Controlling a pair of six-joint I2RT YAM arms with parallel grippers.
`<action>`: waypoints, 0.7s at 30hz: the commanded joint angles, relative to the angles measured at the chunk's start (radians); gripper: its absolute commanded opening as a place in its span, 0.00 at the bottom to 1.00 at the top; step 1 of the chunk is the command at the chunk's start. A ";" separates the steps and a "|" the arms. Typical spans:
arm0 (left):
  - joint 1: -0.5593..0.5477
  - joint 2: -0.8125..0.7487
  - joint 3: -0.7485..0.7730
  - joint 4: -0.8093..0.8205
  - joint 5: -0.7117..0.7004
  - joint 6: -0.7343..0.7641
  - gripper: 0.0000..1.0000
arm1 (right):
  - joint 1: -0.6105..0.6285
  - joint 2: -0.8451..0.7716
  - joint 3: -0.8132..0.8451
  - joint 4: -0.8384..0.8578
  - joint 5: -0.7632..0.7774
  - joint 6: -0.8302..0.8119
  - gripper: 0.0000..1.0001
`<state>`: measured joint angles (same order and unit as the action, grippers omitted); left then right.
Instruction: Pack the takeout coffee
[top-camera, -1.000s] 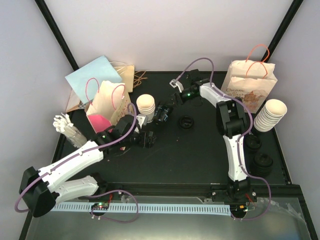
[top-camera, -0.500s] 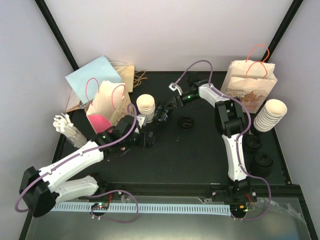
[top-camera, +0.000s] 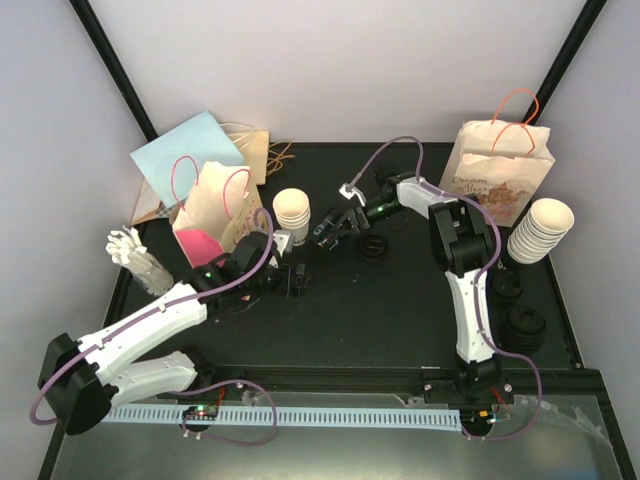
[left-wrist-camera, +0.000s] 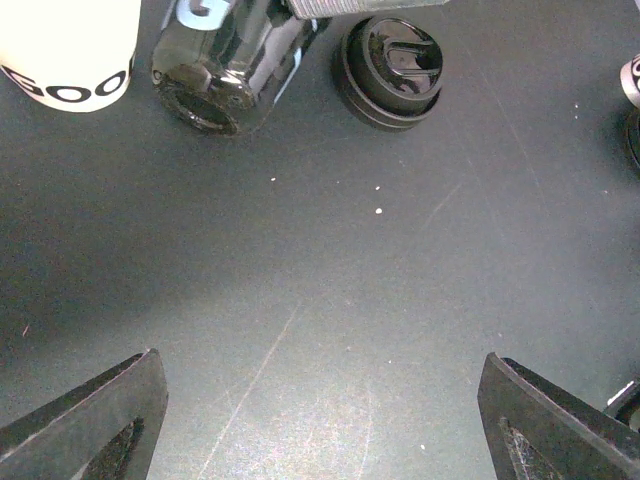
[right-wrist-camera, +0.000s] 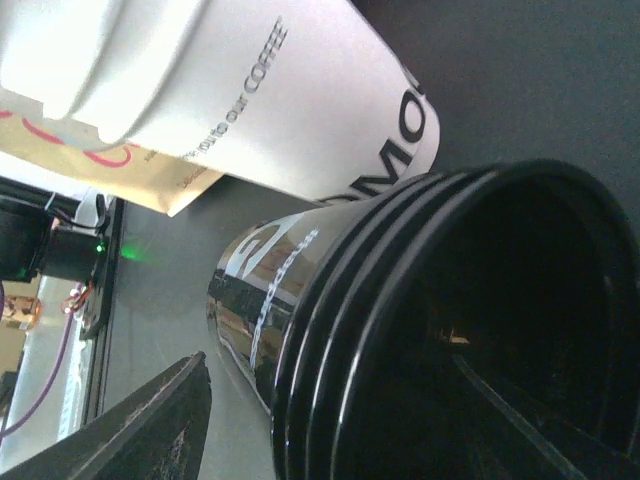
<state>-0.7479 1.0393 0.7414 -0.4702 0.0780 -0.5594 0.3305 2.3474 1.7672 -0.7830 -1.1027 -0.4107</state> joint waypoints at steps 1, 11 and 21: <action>-0.005 -0.016 -0.002 0.016 -0.015 -0.005 0.88 | 0.004 -0.085 -0.050 0.058 -0.030 0.002 0.63; -0.006 -0.029 -0.003 0.005 -0.023 -0.001 0.88 | 0.004 -0.174 -0.141 0.115 -0.019 0.040 0.29; -0.006 -0.057 -0.018 0.000 -0.027 0.003 0.88 | 0.015 -0.267 -0.204 0.120 0.025 0.077 0.07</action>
<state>-0.7479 1.0054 0.7341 -0.4732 0.0700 -0.5591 0.3321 2.1376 1.5814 -0.6830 -1.1015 -0.3450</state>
